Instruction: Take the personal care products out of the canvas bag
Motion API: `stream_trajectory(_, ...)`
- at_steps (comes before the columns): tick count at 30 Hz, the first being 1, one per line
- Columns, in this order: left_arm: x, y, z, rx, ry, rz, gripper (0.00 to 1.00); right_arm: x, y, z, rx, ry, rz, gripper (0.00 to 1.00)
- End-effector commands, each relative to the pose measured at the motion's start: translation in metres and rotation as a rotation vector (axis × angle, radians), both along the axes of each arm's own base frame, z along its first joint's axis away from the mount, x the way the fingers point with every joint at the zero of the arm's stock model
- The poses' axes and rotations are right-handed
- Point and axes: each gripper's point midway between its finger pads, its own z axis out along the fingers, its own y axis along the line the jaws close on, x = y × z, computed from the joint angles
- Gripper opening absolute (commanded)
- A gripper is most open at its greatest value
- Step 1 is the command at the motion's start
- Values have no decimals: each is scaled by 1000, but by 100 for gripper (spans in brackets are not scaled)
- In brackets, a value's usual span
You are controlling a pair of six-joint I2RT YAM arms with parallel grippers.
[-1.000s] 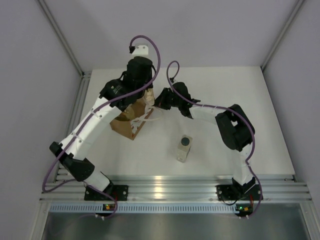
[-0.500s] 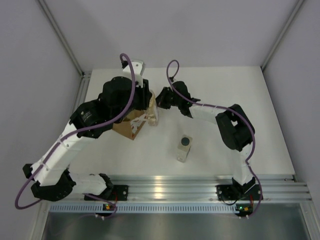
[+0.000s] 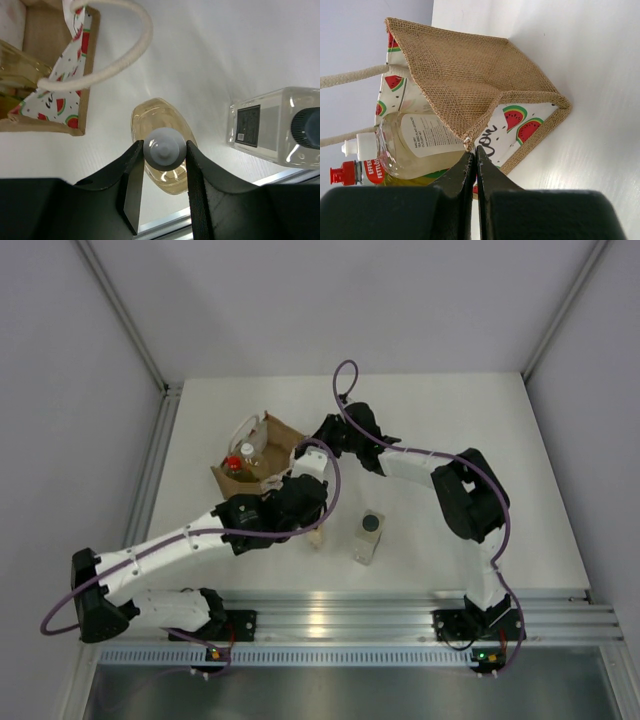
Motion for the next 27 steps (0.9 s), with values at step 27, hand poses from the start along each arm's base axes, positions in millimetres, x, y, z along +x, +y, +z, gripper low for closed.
stream_trajectory(27, -6, -91, -22, -178, -51, 98, 0, 3, 1, -7, -50, 7, -17, 1)
